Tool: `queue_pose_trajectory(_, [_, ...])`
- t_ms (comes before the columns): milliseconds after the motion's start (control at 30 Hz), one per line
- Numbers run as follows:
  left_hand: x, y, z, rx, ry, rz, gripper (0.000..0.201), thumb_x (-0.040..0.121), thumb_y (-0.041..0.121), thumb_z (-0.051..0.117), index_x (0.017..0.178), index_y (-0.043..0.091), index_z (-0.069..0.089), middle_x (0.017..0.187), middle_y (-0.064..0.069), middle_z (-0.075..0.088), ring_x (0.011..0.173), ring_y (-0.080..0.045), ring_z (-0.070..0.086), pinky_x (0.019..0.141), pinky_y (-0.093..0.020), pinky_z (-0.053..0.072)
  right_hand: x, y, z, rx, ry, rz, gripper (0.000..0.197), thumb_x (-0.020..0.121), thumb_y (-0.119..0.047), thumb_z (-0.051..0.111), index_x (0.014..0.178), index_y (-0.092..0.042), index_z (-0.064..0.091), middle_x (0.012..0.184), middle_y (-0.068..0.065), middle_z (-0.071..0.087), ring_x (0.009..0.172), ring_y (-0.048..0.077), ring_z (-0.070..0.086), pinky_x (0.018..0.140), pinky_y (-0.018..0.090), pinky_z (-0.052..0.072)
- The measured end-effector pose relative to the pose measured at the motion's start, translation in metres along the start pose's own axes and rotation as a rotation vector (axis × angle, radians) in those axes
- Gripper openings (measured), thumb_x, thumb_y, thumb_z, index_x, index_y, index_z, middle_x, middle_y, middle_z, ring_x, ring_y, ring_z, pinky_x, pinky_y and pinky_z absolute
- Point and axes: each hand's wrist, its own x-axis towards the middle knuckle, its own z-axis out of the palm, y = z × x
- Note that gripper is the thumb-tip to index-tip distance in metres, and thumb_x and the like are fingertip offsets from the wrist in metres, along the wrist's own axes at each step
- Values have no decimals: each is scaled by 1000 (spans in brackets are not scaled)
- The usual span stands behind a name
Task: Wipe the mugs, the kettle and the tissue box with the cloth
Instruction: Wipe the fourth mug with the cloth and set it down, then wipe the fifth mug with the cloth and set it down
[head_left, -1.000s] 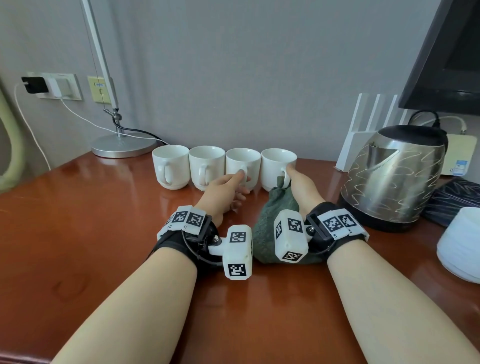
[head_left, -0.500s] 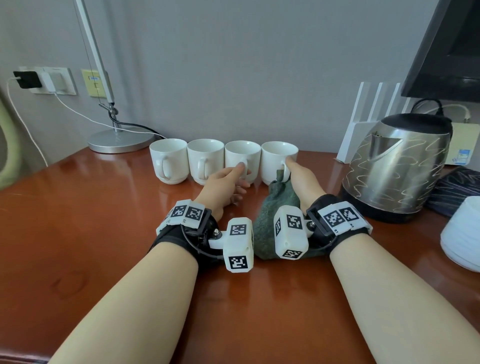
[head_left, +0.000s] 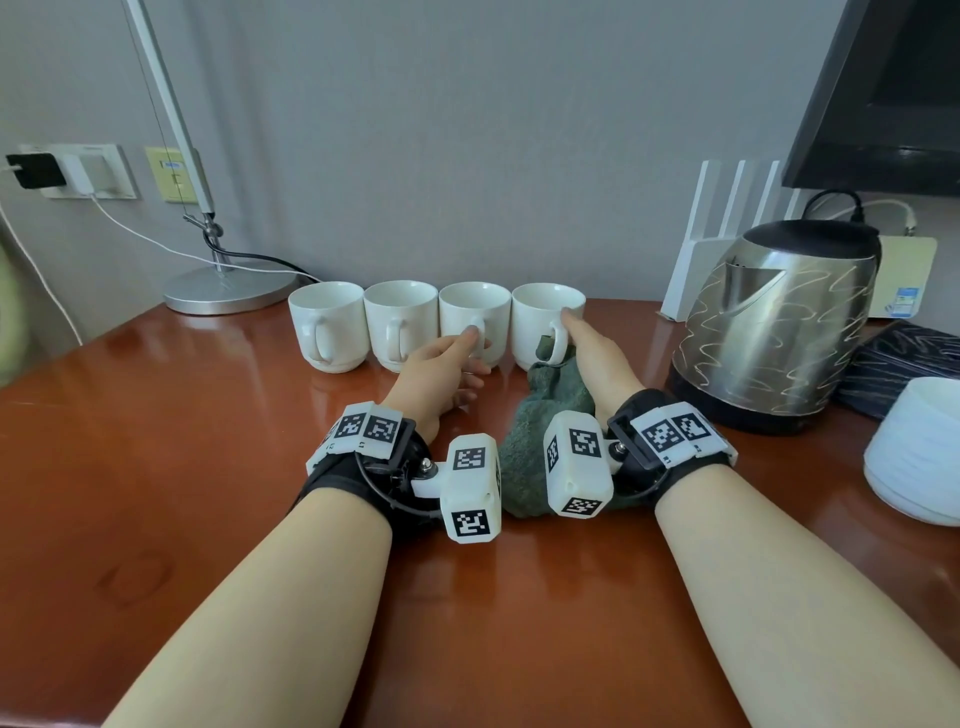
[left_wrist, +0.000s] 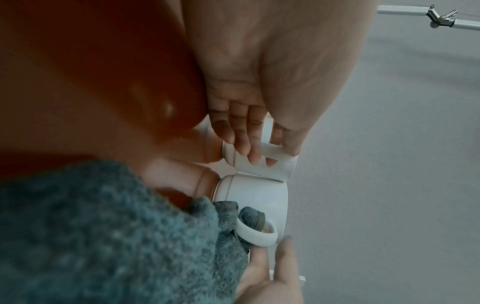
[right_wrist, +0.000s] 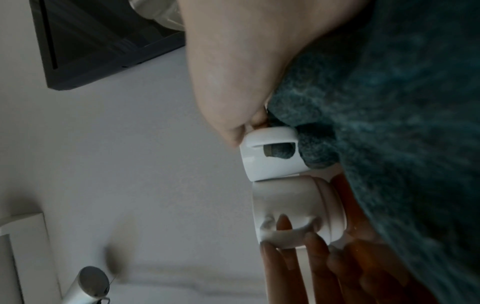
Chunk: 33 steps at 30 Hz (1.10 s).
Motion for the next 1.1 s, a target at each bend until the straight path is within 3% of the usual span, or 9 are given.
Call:
queue_pose_trajectory(100, [-1, 1, -1, -9, 21, 6, 27, 102, 32, 53, 112, 8, 60, 73, -2, 61, 57, -9, 50, 55, -21, 44, -2, 1, -3, 71, 40, -7, 44, 98, -43, 44, 127, -13, 58, 117, -3, 52, 105, 13, 40, 89, 29, 27])
queue_pose_trajectory(200, [-2, 1, -1, -9, 22, 11, 26, 101, 32, 53, 111, 9, 60, 72, -1, 60, 57, -9, 50, 54, -20, 44, -4, 2, -5, 114, 61, -22, 28, 98, -37, 47, 111, -16, 60, 95, -13, 55, 94, 9, 46, 83, 26, 31])
queue_pose_trajectory(333, [-4, 2, -1, -3, 12, 1, 29, 101, 32, 53, 114, 7, 61, 72, -1, 60, 56, -9, 49, 52, -18, 44, -4, 3, -5, 84, 77, -73, 14, 95, -24, 57, 106, -16, 60, 92, -10, 56, 88, 7, 51, 78, 23, 36])
queue_pose_trajectory(433, [-5, 3, 0, 4, 10, -2, 31, 101, 32, 52, 116, 6, 61, 71, -1, 60, 54, -8, 49, 52, -18, 44, -4, 3, -3, 73, 72, -90, 15, 96, -24, 57, 108, -15, 61, 87, -14, 55, 79, -2, 49, 65, 17, 38])
queue_pose_trajectory(633, [-4, 2, -1, 12, 10, -7, 34, 102, 32, 52, 118, 3, 62, 70, 0, 60, 54, -8, 49, 50, -17, 44, 1, 5, -4, 91, 72, -87, 7, 96, -25, 57, 97, -19, 59, 84, -15, 54, 77, -3, 47, 82, 23, 34])
queue_pose_trajectory(767, [-6, 3, -1, -1, 17, 1, 23, 102, 32, 52, 100, 12, 62, 71, -1, 59, 55, -9, 48, 53, -19, 43, 0, 5, -4, 145, 88, -68, 14, 93, -31, 58, 97, -18, 60, 88, -10, 57, 81, 5, 51, 82, 29, 37])
queue_pose_trajectory(933, [-12, 7, -6, -37, 132, 34, 28, 99, 37, 55, 102, 10, 57, 68, 0, 50, 49, -11, 43, 49, -24, 37, -8, 3, -14, 290, 393, -76, 24, 89, -31, 57, 69, -17, 58, 73, 0, 57, 70, 20, 55, 70, 34, 43])
queue_pose_trajectory(1000, [-19, 10, -7, -98, 138, 82, 26, 99, 34, 56, 96, 8, 59, 63, 1, 47, 46, -9, 40, 46, -22, 35, -17, 3, -18, 293, 420, -117, 17, 88, -20, 59, 72, -19, 57, 76, -2, 56, 82, 21, 56, 77, 33, 44])
queue_pose_trajectory(1100, [-35, 19, -1, -77, 27, 108, 23, 101, 29, 54, 91, 10, 62, 67, 2, 51, 50, -7, 45, 50, -19, 38, -35, 2, -20, 325, 288, -158, 13, 90, -9, 59, 88, -21, 64, 90, 0, 64, 92, 20, 61, 84, 32, 50])
